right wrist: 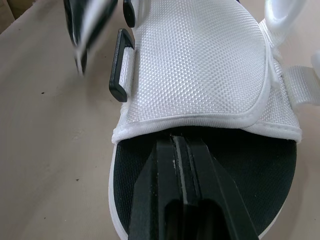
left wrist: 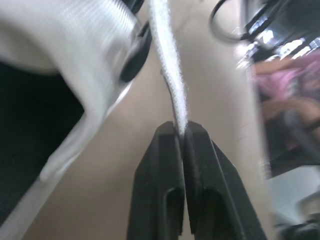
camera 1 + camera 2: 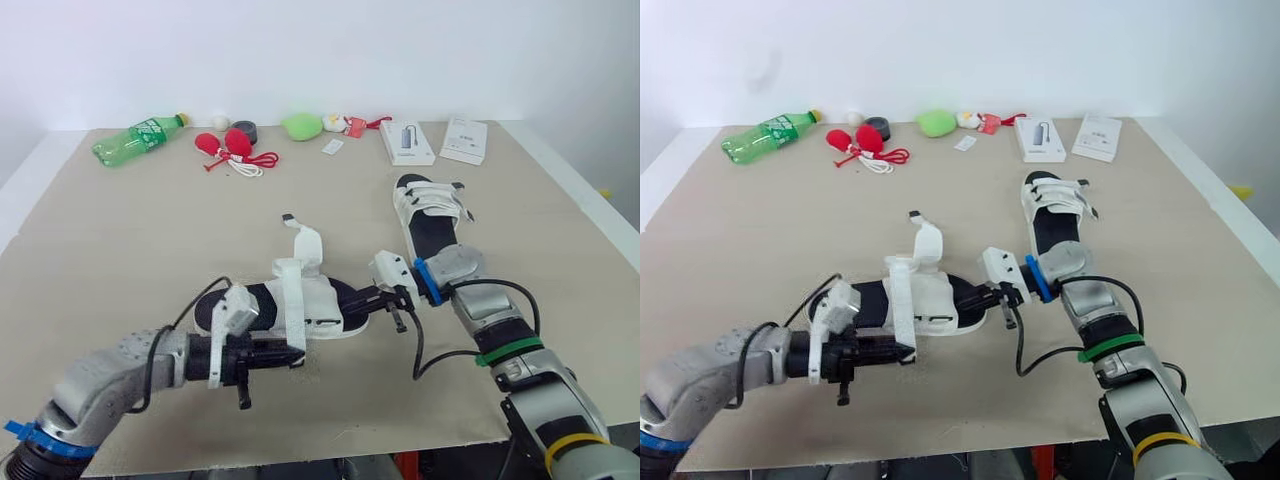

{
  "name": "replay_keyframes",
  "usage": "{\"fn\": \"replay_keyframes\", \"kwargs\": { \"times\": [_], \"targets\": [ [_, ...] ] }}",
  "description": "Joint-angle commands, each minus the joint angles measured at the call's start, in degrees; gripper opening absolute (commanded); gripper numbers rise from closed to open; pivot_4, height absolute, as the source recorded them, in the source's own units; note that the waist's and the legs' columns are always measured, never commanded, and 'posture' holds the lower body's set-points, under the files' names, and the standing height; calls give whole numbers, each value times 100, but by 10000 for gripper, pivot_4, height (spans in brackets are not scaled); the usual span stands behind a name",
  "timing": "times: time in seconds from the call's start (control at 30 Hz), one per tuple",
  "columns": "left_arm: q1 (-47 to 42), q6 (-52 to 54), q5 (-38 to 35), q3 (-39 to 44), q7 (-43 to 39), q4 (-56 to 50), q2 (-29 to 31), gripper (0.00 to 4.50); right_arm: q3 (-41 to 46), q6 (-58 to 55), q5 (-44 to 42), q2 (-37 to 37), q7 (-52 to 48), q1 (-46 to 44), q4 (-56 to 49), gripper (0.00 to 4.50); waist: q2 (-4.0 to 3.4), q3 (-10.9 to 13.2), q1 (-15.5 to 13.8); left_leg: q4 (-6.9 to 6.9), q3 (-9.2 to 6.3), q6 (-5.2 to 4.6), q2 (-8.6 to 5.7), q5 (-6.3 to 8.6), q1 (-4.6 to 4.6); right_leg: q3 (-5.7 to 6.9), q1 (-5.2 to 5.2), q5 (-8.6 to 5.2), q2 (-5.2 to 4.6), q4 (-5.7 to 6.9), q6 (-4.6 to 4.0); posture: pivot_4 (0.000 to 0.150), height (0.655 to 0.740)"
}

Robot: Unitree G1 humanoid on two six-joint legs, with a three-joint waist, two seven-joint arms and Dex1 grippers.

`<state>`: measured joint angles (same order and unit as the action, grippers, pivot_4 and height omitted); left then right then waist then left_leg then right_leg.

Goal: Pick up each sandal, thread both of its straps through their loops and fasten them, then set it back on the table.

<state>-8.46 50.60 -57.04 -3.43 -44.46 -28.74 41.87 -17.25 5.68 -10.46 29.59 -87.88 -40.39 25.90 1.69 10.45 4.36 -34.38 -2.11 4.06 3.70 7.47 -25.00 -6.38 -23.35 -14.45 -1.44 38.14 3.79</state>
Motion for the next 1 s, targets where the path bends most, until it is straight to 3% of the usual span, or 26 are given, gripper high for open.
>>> {"fn": "replay_keyframes", "kwargs": {
  "times": [0.03,0.1,0.2,0.4,0.77,1.0],
  "targets": [
    [-440,641,-1409,739,51,64,192,1055,92,-29,23,99,1,43,-125,0,0,0,-2,-1,0,0,0,0,0,0,1,0,-1,0,0,1500,7400],
    [-865,876,-2055,1005,251,457,177,1055,96,-34,23,103,16,38,-126,0,0,0,-3,-2,0,0,-1,0,-1,0,2,0,-2,-2,2,1500,7400],
    [-1454,988,-2226,1146,535,1070,71,1055,94,-47,20,108,30,29,-133,0,0,0,-4,-2,-1,0,-3,0,-2,0,2,0,-1,-3,5,1500,7400],
    [-1831,1095,-1236,462,31,1559,132,1055,80,-43,32,113,39,44,-143,0,1,0,-4,0,-1,5,-4,3,-4,0,2,-2,1,-5,11,1500,7400],
    [-1820,1698,-1283,280,-209,1576,-129,1055,85,-133,27,199,88,188,-379,0,2,0,-5,4,-4,6,-4,4,-7,0,1,-5,2,-5,11,1500,7400],
    [-1770,1704,-736,11,-386,1512,-114,1055,69,-141,45,181,106,190,-389,0,2,0,-4,4,-4,7,-4,5,-7,0,1,-6,3,-5,10,1500,7400]
  ]
}}
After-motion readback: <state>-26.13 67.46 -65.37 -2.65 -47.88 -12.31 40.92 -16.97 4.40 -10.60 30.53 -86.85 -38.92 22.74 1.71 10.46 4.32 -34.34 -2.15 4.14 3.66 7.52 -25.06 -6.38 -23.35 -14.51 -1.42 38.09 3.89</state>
